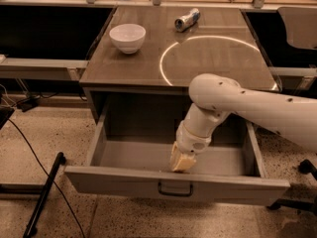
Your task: Open top drawer
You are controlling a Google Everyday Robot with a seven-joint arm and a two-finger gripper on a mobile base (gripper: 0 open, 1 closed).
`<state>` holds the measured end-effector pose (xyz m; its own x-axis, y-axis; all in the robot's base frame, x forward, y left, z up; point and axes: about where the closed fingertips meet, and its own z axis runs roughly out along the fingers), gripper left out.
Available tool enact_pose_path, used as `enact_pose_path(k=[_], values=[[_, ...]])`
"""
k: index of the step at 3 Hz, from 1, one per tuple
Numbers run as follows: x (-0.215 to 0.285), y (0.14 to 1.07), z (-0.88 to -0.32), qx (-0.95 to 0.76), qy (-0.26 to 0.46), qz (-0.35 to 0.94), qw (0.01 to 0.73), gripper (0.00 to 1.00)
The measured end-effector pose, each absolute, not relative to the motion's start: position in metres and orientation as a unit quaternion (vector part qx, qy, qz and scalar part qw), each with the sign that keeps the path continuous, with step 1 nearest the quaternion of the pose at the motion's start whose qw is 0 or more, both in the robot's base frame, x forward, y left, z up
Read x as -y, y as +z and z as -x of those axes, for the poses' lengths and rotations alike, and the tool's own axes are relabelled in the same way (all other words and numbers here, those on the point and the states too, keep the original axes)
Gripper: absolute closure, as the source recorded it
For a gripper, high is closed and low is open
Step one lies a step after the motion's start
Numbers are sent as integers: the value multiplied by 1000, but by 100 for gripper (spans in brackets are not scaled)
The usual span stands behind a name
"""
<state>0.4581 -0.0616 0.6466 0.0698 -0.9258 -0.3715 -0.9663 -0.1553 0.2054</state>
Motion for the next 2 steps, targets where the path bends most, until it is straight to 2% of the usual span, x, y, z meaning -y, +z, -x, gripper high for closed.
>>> enact_pose_path(k=[1, 2], values=[[76, 671, -426, -623, 246, 741, 51, 100], [94, 695, -419, -616, 276, 733, 86, 100]])
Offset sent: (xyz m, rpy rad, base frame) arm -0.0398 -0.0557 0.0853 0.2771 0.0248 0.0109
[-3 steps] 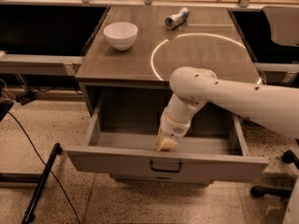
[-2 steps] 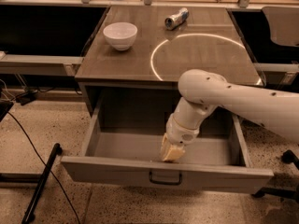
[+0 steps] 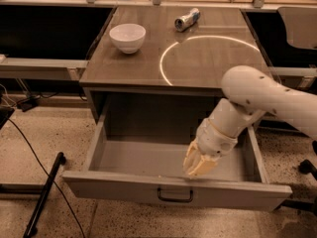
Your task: Open top drawer
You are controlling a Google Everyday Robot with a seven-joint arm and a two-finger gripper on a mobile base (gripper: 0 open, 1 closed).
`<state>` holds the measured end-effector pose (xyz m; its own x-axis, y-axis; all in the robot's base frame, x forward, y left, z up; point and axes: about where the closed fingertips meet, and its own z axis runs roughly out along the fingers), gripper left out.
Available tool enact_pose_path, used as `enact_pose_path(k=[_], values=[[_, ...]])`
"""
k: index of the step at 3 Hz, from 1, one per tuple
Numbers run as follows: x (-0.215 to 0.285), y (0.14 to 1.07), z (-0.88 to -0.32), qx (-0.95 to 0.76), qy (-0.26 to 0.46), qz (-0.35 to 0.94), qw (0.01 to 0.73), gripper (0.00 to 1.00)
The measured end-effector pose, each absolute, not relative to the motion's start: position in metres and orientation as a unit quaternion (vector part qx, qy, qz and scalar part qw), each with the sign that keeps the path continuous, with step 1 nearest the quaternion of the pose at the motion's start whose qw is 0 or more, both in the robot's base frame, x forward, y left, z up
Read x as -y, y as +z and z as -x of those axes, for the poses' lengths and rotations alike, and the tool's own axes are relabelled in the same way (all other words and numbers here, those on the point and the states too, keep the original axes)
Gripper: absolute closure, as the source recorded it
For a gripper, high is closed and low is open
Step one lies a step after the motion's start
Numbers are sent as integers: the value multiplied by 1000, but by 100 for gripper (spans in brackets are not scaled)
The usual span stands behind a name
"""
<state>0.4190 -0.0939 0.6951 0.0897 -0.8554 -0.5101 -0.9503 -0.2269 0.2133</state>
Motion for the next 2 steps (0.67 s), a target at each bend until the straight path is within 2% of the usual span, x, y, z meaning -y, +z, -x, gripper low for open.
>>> enact_pose_path(k=[1, 2], values=[[120, 736, -434, -628, 279, 705, 176, 100], [123, 740, -431, -632, 284, 697, 185, 81]])
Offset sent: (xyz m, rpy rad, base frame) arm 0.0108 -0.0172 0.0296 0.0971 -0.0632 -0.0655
